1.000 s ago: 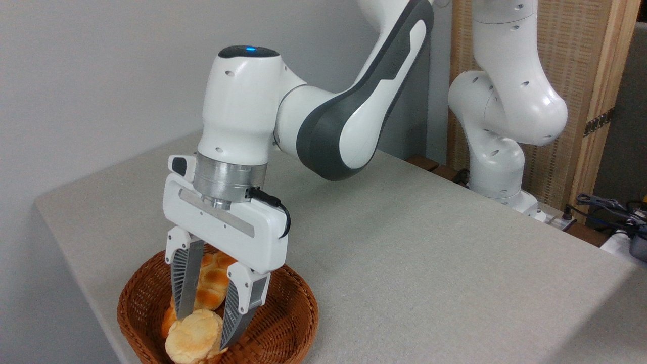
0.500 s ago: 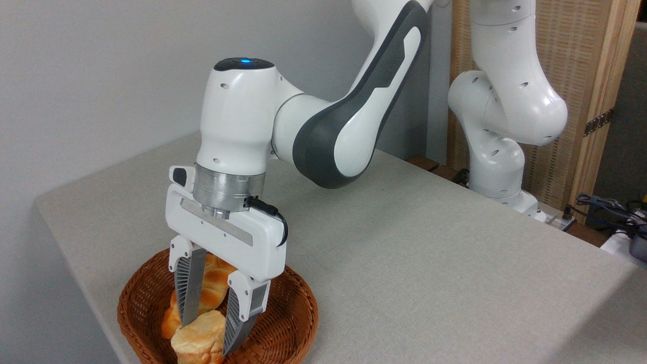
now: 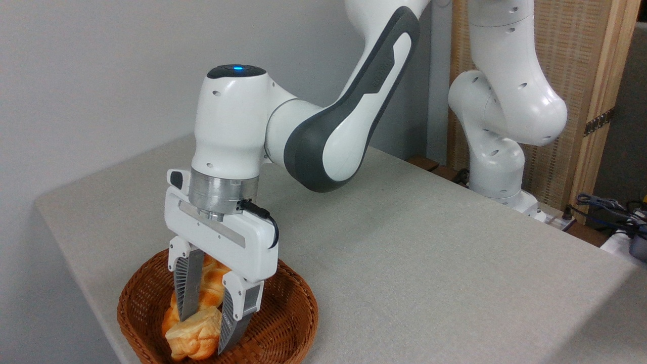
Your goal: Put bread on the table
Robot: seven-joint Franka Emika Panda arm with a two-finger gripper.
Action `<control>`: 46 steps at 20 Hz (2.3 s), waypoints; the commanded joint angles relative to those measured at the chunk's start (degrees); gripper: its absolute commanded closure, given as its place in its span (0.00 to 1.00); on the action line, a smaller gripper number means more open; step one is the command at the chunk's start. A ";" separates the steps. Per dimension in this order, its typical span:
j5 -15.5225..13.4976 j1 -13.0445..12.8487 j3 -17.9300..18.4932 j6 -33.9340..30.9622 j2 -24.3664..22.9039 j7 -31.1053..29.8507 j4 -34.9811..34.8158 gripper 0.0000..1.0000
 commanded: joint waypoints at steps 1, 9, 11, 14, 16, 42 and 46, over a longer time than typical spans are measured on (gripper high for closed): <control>1.98 0.02 -0.08 0.84 0.52 0.92 0.46 0.56; 1.89 0.02 -0.08 0.84 0.43 1.19 0.46 0.55; 1.72 0.02 -0.08 0.84 0.25 1.11 0.55 0.55; 1.54 0.02 -0.08 0.75 -0.62 1.02 0.55 0.55; 1.45 0.02 -0.16 0.40 -1.68 0.93 0.55 0.56; -3.11 -4.28 -3.07 -49.43 -19.96 1.19 -0.07 0.43; -4.35 -4.46 -2.98 -49.61 -19.70 1.11 -2.79 0.02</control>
